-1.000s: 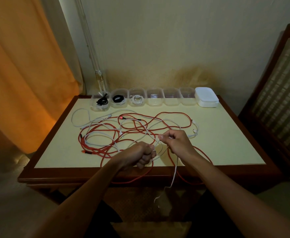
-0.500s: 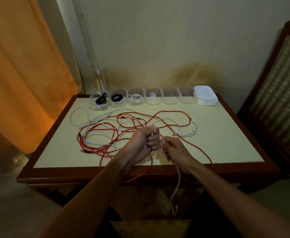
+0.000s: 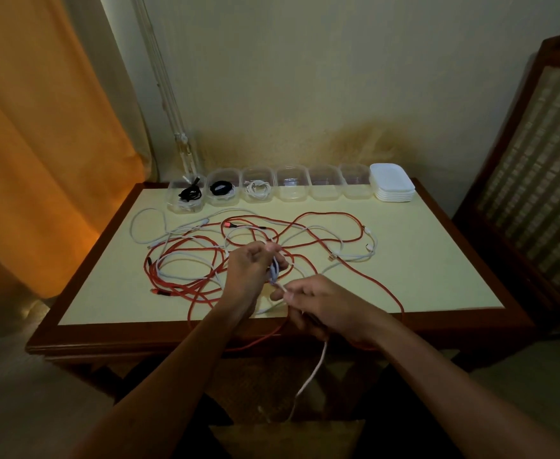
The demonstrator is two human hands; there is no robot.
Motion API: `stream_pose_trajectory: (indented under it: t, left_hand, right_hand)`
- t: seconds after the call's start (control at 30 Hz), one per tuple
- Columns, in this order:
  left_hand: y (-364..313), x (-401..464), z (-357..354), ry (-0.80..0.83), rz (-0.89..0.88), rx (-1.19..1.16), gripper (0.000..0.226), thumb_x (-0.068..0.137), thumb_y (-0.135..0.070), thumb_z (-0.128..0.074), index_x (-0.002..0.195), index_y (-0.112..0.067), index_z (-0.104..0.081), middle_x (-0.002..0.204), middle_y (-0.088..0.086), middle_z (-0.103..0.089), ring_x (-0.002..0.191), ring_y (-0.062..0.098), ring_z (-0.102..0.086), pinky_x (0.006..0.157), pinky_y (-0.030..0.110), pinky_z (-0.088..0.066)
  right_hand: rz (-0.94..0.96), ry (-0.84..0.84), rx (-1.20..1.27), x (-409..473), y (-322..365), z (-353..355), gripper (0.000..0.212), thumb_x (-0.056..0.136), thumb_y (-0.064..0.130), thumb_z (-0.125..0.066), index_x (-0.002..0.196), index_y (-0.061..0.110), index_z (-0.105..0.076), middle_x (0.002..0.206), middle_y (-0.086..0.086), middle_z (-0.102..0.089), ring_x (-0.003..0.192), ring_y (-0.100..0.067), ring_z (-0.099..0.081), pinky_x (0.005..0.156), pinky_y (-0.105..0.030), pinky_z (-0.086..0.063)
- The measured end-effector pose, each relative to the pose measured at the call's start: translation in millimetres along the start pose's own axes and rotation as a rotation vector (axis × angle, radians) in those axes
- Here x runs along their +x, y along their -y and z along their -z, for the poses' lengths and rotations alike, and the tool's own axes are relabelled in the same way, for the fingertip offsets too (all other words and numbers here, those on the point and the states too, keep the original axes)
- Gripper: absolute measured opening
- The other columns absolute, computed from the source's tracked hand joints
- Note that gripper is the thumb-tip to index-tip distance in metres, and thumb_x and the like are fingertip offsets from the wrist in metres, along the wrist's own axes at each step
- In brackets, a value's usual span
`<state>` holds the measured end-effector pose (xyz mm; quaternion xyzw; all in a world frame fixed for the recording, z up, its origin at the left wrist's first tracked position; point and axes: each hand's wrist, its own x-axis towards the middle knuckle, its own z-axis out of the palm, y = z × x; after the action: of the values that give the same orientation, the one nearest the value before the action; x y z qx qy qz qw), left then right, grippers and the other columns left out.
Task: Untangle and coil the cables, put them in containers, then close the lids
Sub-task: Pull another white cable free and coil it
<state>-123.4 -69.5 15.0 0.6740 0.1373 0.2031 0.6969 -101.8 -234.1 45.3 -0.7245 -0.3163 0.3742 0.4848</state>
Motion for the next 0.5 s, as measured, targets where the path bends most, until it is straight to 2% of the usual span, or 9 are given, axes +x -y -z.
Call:
stream_pose_trajectory:
  t: [0.1, 0.2, 0.3, 0.37, 0.43, 0.5]
  left_hand:
    - [-4.4, -9.7, -0.2, 0.117, -0.164, 0.156, 0.025, 0.098, -0.012, -0.054, 0.083, 0.002, -0.068, 0.065, 0.007, -0.065, 0.061, 0.021, -0.060, 0.060, 0.029, -0.049]
    - [-7.7, -15.1, -1.7, 0.211, -0.211, 0.212, 0.030, 0.099, -0.007, -0.052, 0.072, -0.002, -0.064, 0.059, 0.005, -0.056, 0.055, 0.013, -0.050, 0.055, 0.023, -0.041]
    - [-2.1, -16.9, 2.2, 0.289, -0.129, 0.188, 0.033, 0.104, -0.016, -0.044, 0.078, -0.006, -0.061, 0.061, 0.001, -0.056, 0.056, 0.013, -0.051, 0.056, 0.025, -0.042]
    - [4.9, -16.2, 6.3, 0.335, -0.046, 0.148, 0.035, 0.106, -0.020, -0.037, 0.079, -0.011, -0.057, 0.059, 0.002, -0.046, 0.054, 0.013, -0.040, 0.054, 0.028, -0.034]
    - [11.6, -15.2, 10.3, 0.366, 0.065, 0.118, 0.036, 0.106, -0.019, -0.032, 0.082, -0.011, -0.057, 0.059, 0.000, -0.037, 0.052, 0.012, -0.031, 0.052, 0.028, -0.026]
    - [18.0, -14.6, 15.1, 0.393, 0.167, 0.097, 0.037, 0.107, -0.019, -0.030, 0.085, -0.006, -0.058, 0.056, -0.002, -0.033, 0.049, 0.010, -0.027, 0.049, 0.025, -0.023]
  right_hand:
    - [0.014, -0.108, 0.112, 3.9, 6.0, 4.6, 0.028, 0.106, 0.020, -0.043, 0.112, 0.004, -0.065, 0.056, -0.003, -0.047, 0.041, -0.010, -0.036, 0.040, -0.021, -0.029]
    - [0.022, -0.234, 0.165, 8.6, 10.2, 9.3, 0.033, 0.105, 0.023, -0.045, 0.100, -0.002, -0.067, 0.053, 0.000, -0.043, 0.038, -0.009, -0.033, 0.039, -0.020, -0.027]
    - [0.031, -0.342, 0.158, 14.2, 11.5, 10.9, 0.034, 0.103, 0.028, -0.051, 0.087, 0.006, -0.072, 0.050, 0.000, -0.041, 0.036, -0.009, -0.033, 0.038, -0.020, -0.026]
    - [0.033, -0.373, 0.179, 17.4, 9.8, 11.3, 0.031, 0.101, 0.027, -0.055, 0.088, 0.003, -0.070, 0.054, -0.001, -0.040, 0.037, -0.008, -0.033, 0.037, -0.019, -0.026]
    - [0.032, -0.370, 0.229, 19.2, 7.9, 13.4, 0.022, 0.099, 0.019, -0.058, 0.088, 0.003, -0.067, 0.061, -0.004, -0.050, 0.040, -0.009, -0.037, 0.039, -0.020, -0.027]
    - [0.040, -0.348, 0.259, 20.3, 6.9, 16.1, 0.011, 0.097, 0.006, -0.058, 0.098, 0.003, -0.068, 0.070, -0.005, -0.062, 0.044, -0.010, -0.043, 0.040, -0.021, -0.031]
